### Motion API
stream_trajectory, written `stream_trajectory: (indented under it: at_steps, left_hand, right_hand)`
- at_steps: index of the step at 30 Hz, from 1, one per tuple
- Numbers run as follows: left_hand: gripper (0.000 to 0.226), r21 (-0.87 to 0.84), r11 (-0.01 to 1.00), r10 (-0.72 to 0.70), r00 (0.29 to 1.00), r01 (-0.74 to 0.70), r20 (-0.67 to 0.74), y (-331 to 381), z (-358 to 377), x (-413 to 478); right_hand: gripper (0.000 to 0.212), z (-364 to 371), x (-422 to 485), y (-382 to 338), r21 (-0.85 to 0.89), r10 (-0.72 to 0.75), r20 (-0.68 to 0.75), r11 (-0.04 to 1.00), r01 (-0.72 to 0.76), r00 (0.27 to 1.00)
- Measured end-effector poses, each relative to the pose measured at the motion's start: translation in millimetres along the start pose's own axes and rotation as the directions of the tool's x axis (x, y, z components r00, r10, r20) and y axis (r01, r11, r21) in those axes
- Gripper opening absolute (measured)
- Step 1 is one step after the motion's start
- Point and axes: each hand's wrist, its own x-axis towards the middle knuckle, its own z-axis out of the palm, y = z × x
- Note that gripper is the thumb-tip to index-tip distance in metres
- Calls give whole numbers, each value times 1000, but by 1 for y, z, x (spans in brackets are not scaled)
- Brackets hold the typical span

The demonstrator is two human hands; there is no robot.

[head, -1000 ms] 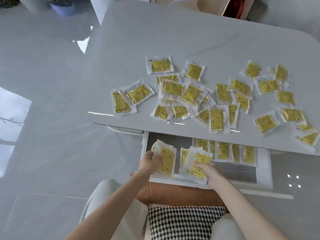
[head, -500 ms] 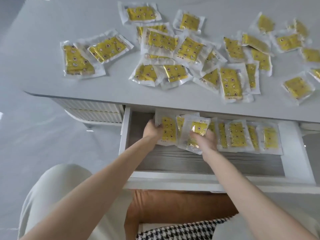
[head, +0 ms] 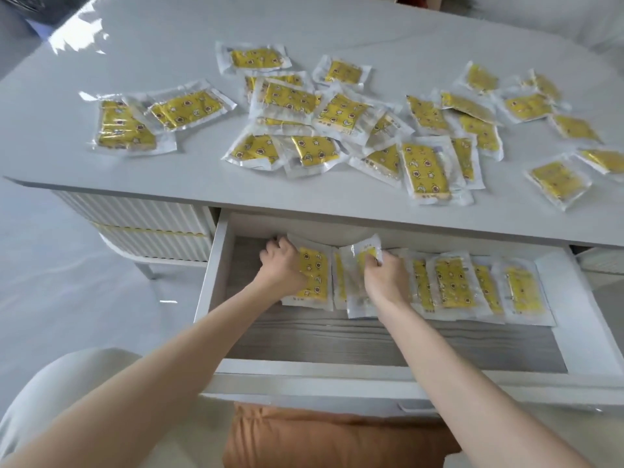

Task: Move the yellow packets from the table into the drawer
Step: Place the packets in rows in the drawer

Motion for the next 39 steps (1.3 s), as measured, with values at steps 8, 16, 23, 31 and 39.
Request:
stream_trajectory:
  at_steps: [8,16,23,31,39]
  left_hand:
    - [72,207,978,4,1000,-1,-11,1,6,-3]
    - [75,191,980,-42,998,49,-45,3,-2,-16]
    - [67,155,988,8,993,10,-116,2,-6,-51]
    - [60,47,988,156,972,-150,-178,-1,-5,-80]
    - [52,133,959,273,935,-248,-226,29,-13,-103]
  right_hand:
    - [40,-1,2,-5,278,111,184,947,-159,977]
    - [34,3,23,-10,365,150,381,882,-298,912]
    - [23,-39,-4,-12,187,58,347,974,-130,936]
    - [51,-95,-4,18,-158,-142,213,971,177,967]
    - [30,-121,-36,10,-73,-392,293,900,429,872]
